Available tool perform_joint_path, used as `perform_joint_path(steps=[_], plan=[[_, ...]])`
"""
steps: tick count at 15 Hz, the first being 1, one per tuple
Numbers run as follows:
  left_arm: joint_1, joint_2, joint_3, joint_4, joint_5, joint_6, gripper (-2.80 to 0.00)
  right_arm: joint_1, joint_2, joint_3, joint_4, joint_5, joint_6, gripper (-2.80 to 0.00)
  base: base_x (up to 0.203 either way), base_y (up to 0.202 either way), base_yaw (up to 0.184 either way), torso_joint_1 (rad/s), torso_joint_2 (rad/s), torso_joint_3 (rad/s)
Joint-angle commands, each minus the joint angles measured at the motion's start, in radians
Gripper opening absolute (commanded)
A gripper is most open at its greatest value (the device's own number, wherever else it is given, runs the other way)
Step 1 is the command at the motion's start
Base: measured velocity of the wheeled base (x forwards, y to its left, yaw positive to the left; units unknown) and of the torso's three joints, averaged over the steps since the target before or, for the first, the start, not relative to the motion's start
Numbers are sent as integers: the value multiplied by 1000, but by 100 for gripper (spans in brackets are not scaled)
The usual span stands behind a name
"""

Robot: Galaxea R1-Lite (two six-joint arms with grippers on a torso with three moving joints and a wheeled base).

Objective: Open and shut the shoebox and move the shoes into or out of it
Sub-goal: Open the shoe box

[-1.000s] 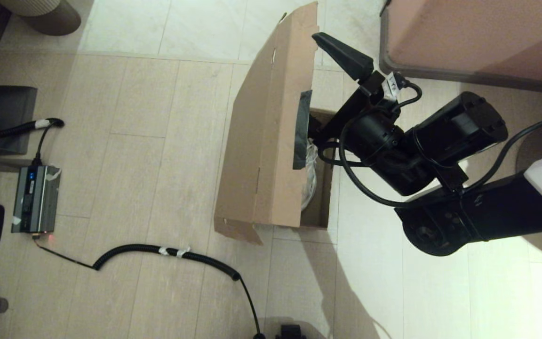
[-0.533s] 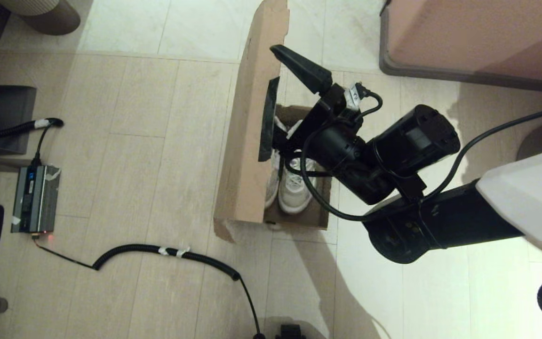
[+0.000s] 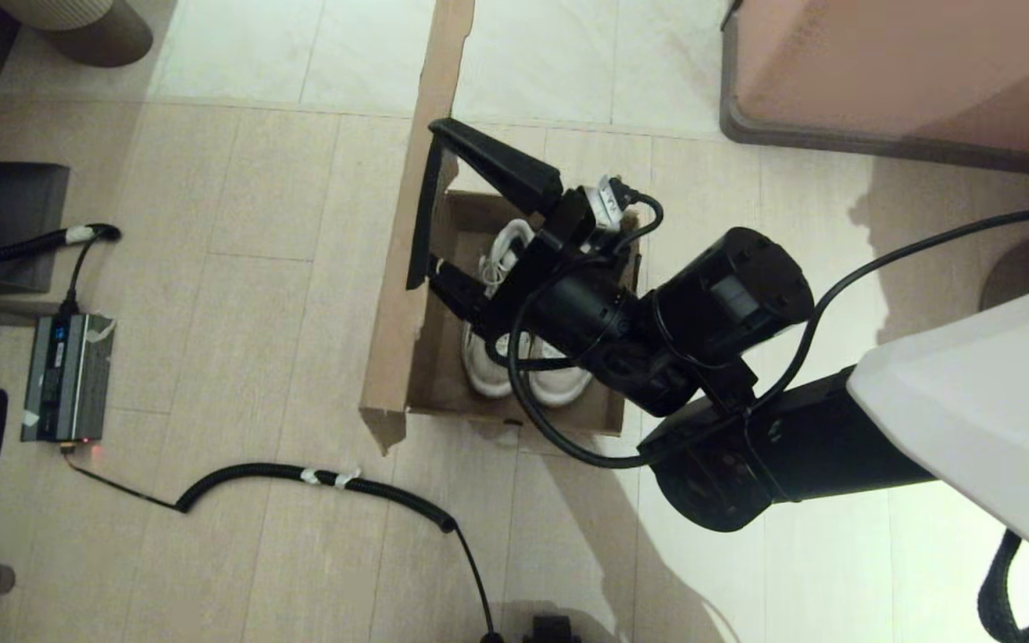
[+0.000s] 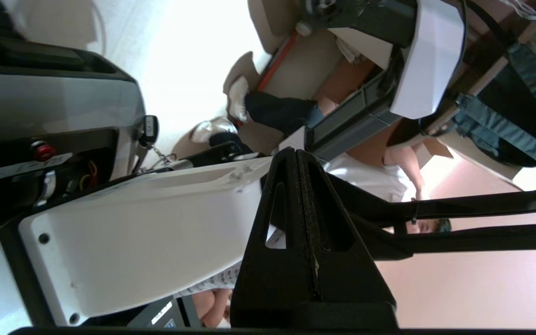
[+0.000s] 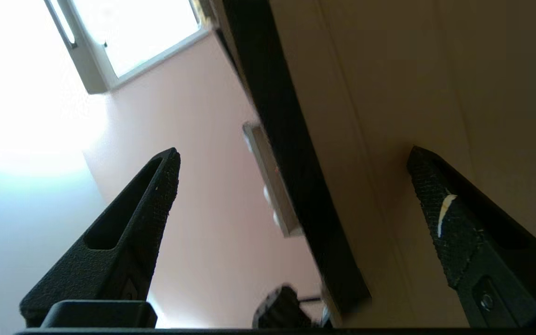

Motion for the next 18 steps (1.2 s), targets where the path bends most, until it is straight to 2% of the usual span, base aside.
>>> perform_joint_path(steps=[1,5,7,8,9,10,11,13,14,16,18], plan=[[-19,70,9,-55,-4,-9,-280,20,21,-9,-9,10,9,0,0,0,0,0,0,0],[-20,129,53,-186,-3,-36,-280,80,80,-21,-9,15,-23,0,0,0,0,0,0,0],[-20,138,101,-299,3,-31,-280,110,114,-29,-9,16,-49,0,0,0,0,0,0,0],[-19,129,119,-339,11,-27,-280,121,128,-31,-9,15,-65,0,0,0,0,0,0,0],[-19,124,123,-356,47,-14,-280,129,139,-41,-9,12,-81,0,0,0,0,0,0,0],[-19,126,124,-362,86,37,-280,135,147,-46,-9,11,-86,0,0,0,0,0,0,0],[-19,133,129,-363,113,137,-280,137,153,-51,-9,11,-88,0,0,0,0,0,0,0],[-19,180,145,-359,160,414,-280,138,182,-91,-9,9,-127,0,0,0,0,0,0,0],[-19,238,149,-361,196,529,-280,139,197,-118,-9,8,-148,0,0,0,0,0,0,0],[-19,352,141,-390,255,648,-280,148,218,-154,-2,7,-157,0,0,0,0,0,0,0],[-19,467,129,-502,317,685,-280,151,236,-168,0,8,-157,0,0,0,0,0,0,0]])
